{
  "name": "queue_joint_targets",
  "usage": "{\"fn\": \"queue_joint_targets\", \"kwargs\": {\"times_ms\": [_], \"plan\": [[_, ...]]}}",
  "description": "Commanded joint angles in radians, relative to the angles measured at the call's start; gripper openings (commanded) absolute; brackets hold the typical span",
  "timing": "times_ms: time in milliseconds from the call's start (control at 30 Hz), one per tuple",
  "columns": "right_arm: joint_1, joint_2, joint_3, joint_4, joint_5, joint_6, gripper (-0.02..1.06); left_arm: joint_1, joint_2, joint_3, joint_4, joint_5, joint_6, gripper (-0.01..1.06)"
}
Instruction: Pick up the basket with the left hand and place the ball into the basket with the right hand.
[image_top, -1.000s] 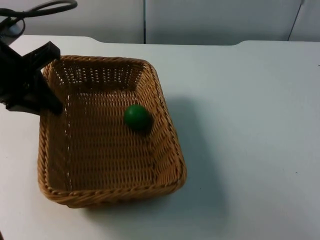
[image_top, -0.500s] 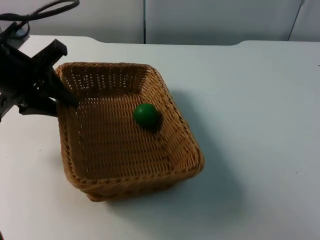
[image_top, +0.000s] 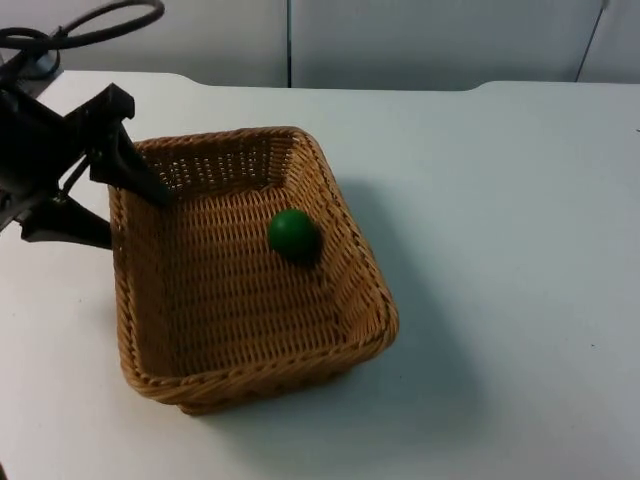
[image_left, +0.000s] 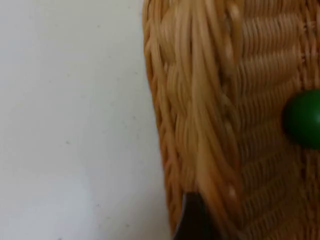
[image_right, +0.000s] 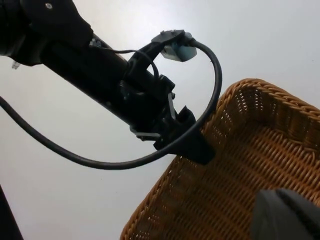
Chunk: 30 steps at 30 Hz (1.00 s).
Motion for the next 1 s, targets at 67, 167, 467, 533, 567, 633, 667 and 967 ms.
{"fn": "queue_joint_targets", "kwargs": {"times_ms": [67, 167, 467, 533, 567, 633, 667, 967], "plan": [[-0.001, -0.005, -0.005, 0.012, -0.005, 0.000, 0.00, 0.008, -0.006, -0.011, 0.116, -0.052, -0.017, 0.63], [-0.001, -0.005, -0.005, 0.012, -0.005, 0.000, 0.00, 0.041, -0.006, -0.031, 0.147, -0.026, -0.052, 0.63], [-0.001, -0.005, -0.005, 0.012, -0.021, 0.013, 0.00, 0.093, -0.054, -0.054, 0.174, 0.101, -0.058, 0.45], [-0.001, -0.005, -0.005, 0.012, -0.022, 0.016, 0.00, 0.093, -0.066, -0.054, 0.190, 0.106, -0.058, 0.36], [-0.001, -0.005, -0.005, 0.010, -0.022, 0.023, 0.00, 0.093, -0.084, -0.054, 0.209, 0.111, -0.058, 0.23], [-0.001, -0.005, -0.005, 0.006, -0.025, 0.023, 0.00, 0.093, -0.124, -0.054, 0.240, 0.125, -0.053, 0.00], [-0.001, -0.005, -0.005, 0.004, -0.025, 0.023, 0.00, 0.093, -0.150, -0.054, 0.261, 0.125, -0.053, 0.00], [0.014, -0.060, -0.005, -0.204, -0.014, 0.120, 0.00, 0.088, -0.447, 0.039, 0.552, 0.061, -0.228, 0.00]]}}
